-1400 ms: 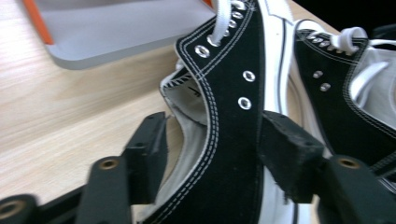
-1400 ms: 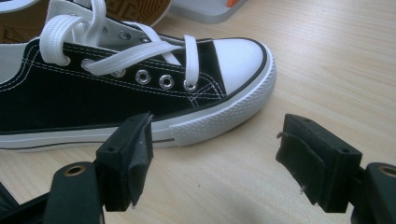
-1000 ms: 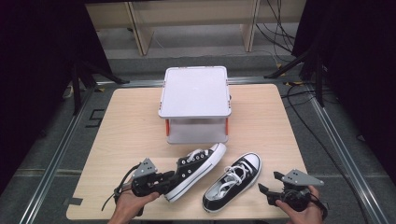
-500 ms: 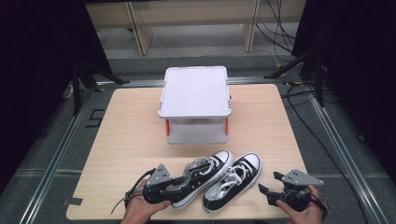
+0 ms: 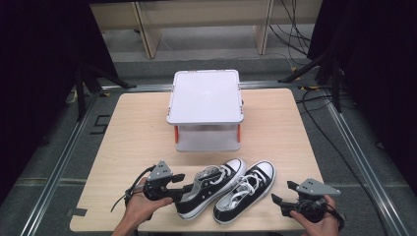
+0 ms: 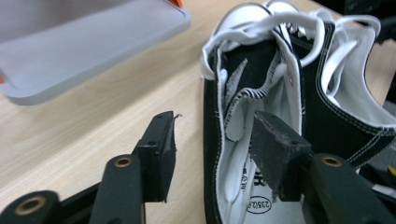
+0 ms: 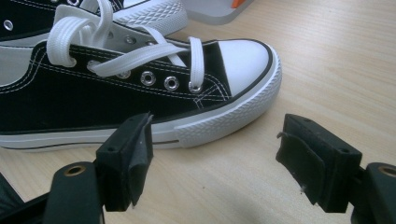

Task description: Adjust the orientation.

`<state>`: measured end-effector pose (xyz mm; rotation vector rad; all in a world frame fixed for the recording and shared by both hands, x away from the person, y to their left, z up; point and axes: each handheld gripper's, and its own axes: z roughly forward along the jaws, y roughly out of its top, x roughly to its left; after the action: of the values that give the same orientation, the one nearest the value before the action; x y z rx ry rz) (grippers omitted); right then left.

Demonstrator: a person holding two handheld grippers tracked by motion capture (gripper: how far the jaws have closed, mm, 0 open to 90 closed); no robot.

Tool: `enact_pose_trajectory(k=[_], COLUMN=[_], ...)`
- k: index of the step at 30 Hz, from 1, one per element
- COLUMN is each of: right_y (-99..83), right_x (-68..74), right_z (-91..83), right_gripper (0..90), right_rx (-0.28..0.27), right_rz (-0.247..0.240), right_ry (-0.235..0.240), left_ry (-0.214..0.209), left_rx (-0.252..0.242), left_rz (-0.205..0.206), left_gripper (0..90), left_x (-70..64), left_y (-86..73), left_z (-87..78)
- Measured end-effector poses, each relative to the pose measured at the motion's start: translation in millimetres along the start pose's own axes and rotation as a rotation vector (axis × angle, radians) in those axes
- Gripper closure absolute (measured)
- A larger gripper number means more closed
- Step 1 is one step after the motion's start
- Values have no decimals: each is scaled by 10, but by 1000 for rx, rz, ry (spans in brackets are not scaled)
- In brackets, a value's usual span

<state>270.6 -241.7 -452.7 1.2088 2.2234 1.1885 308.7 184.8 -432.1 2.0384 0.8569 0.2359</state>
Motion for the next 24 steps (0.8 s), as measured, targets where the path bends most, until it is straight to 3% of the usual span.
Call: enact_pose_trajectory(k=[2,4,5,8,14,17,21,23,24], right_y=[-5,-8,-11,-13,-14,-14,-13,-14,-12], right_x=[-1,-22,-18,-19,-20,-21,-20,-9,-29], right_z=[4,12,14,14,11,12,14,7,11], right_gripper=[264,264,264,264,265,265,266,266,266], right_rx=[6,-4,1,1,6,6,6,9,0], right_rz=[11,-16,7,9,9,6,3,12,-16], right_ry=[9,4,21,13,22,19,19,14,14], left_ry=[-4,-3,1,-8,-27,-32,-47,-53,-62], left_rx=[-5,9,25,33,46,40,57,39,25], left_rz=[-7,4,13,5,9,-18,-2,-25,-37], left_gripper=[453,448,444,434,432,438,467,471,497], left_x=[-12,-3,14,29,54,61,78,99,109], left_y=[11,23,31,41,67,74,81,83,85], left_z=[48,80,116,163,173,193,194,182,175])
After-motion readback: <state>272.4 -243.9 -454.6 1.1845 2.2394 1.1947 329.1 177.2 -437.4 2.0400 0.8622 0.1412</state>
